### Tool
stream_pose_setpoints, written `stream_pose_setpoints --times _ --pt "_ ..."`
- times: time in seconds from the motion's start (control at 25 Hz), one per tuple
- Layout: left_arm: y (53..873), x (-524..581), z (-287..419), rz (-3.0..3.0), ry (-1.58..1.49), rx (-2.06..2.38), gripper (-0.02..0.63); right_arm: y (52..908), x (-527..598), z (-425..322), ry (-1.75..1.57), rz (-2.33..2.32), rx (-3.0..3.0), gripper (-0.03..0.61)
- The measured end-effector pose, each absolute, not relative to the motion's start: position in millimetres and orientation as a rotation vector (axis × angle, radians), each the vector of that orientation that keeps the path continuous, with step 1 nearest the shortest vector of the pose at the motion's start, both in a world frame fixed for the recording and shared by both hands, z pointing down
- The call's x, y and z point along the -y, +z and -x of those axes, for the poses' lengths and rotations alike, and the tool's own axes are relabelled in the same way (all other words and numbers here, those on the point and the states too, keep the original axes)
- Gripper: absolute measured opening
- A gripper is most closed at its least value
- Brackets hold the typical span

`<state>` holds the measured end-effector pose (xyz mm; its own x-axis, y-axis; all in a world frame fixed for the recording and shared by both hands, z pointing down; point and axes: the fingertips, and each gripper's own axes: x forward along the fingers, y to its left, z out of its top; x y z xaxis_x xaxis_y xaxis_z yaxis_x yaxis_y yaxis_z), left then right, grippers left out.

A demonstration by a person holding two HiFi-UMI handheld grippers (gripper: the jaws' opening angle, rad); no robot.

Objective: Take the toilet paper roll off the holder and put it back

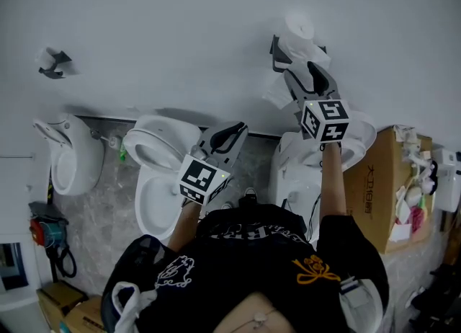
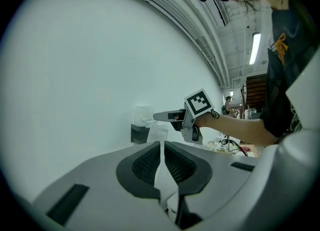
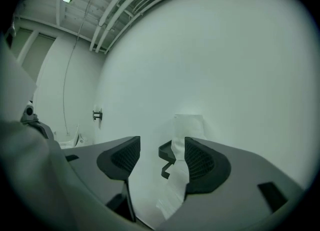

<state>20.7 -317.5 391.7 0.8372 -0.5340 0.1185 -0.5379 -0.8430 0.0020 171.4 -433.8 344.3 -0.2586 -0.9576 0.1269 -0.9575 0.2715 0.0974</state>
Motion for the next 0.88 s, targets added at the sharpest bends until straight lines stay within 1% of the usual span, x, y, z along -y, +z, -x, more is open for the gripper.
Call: stream_pose_setpoints --times 0.04,0.36,0.56,0.8,0.88 --pt "391 320 -25 -2.981 0.176 0.865 0.038 345 439 -174 -0.006 -1.800 2.365 0.278" --pt "393 339 -45 -2.986 0.193 0.865 0.038 327 487 -211 -0.025 -1.932 2.316 0.299" --pt "392 347 -42 -2.973 0.208 0.902 0.038 325 519 -214 0.052 -1.931 2.315 0.341" --pt "397 352 -31 -2.947 0.234 0.949 0.038 348 540 -219 0.164 -1.946 2.192 0.342" --pt "399 353 -26 -2.936 0.245 0.961 0.038 350 543 -218 0.157 -1.947 2.159 0.322"
